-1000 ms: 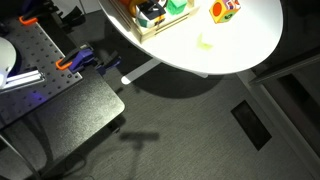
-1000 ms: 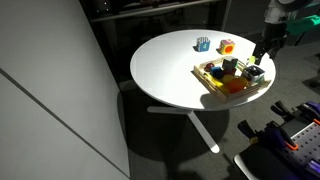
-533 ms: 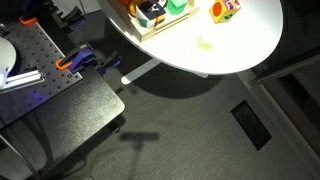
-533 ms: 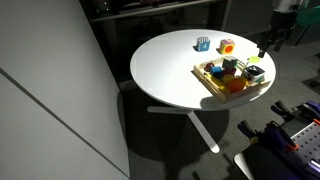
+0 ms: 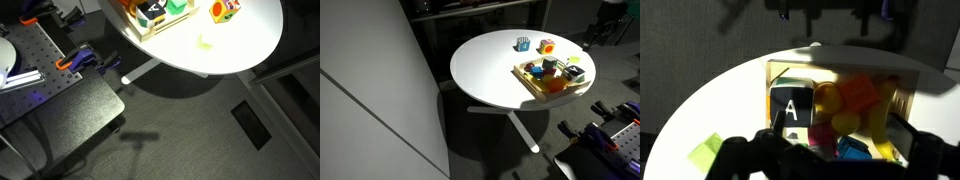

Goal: Pick up the yellow fruit on the right and put it in the crate

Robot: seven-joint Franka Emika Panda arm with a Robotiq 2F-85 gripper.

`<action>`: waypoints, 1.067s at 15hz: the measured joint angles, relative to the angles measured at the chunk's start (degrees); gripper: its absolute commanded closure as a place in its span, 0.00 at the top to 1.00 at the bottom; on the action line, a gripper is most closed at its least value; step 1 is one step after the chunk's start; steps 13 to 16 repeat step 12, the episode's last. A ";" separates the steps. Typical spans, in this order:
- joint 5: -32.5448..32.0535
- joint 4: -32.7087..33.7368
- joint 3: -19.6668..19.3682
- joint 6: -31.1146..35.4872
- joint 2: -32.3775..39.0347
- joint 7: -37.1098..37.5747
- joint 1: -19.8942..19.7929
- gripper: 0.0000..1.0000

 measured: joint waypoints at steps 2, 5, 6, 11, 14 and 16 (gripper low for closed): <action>0.00 0.00 -0.01 -1.48 -0.87 0.00 0.00 1.00; 0.00 0.01 -0.01 -2.81 -1.97 0.00 0.00 1.00; 0.00 0.01 -0.01 -2.96 -2.32 0.03 0.00 1.00; 0.00 0.01 -0.03 -2.98 -2.94 0.38 -0.04 1.00; 0.00 0.01 -0.03 -2.98 -2.94 0.39 -0.04 1.00; 0.00 0.01 -0.03 -2.98 -2.94 0.39 -0.04 1.00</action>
